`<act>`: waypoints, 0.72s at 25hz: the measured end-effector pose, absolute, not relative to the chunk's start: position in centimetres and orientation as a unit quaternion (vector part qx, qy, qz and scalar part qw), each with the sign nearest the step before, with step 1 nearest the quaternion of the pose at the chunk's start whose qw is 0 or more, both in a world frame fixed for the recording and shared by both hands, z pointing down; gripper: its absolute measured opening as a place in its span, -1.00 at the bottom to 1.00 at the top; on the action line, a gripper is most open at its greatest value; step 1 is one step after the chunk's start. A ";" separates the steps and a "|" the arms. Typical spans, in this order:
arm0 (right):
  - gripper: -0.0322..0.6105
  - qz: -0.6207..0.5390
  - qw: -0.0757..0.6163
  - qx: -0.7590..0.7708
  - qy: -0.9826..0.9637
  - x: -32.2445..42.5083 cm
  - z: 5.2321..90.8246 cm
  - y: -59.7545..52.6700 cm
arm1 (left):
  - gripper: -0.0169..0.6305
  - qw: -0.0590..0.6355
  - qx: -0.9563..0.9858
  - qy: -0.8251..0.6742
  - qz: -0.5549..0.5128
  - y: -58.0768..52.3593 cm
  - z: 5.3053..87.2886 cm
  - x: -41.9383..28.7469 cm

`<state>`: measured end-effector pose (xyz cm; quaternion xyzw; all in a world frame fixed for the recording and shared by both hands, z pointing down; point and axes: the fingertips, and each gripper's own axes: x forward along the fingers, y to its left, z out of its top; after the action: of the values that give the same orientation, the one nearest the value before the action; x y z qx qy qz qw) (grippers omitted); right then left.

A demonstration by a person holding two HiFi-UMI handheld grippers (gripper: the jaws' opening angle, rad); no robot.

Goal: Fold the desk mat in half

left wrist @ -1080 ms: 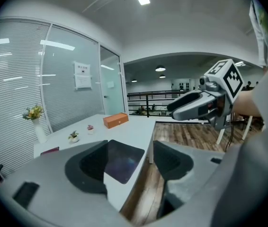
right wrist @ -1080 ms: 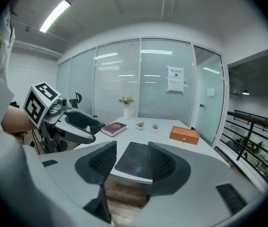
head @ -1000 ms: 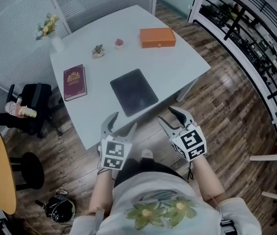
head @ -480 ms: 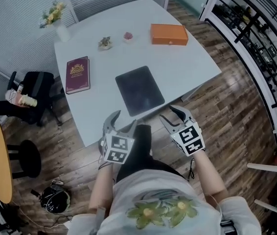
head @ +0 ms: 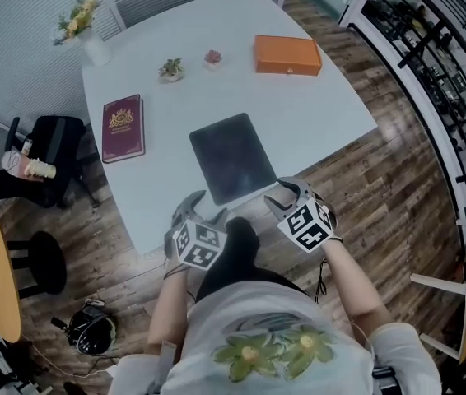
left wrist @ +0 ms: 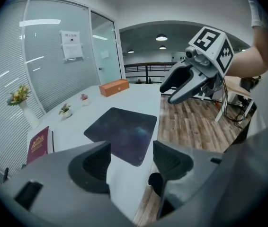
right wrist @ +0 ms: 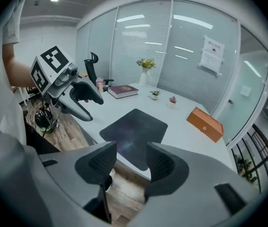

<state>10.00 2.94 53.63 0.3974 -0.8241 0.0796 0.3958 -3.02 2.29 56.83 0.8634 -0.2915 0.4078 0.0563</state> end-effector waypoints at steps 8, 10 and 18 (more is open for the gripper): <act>-0.26 0.071 0.470 0.335 -0.813 11.2 58.8 0.7 | -0.11 0.085 0.848 -0.255 0.456 1.3 61.1 -2.3; -0.26 0.067 0.486 0.320 -0.810 11.4 60.2 0.3 | -0.12 0.088 0.845 -0.249 0.465 1.1 62.1 -2.1; -0.26 0.044 0.549 0.248 -0.797 12.1 63.9 -0.4 | -0.21 0.086 0.829 -0.224 0.505 1.0 64.9 -1.8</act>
<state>12.08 -0.35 63.95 0.2479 -0.7970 0.0436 0.5490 -1.76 1.03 64.94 0.8293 -0.2236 0.5049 0.0860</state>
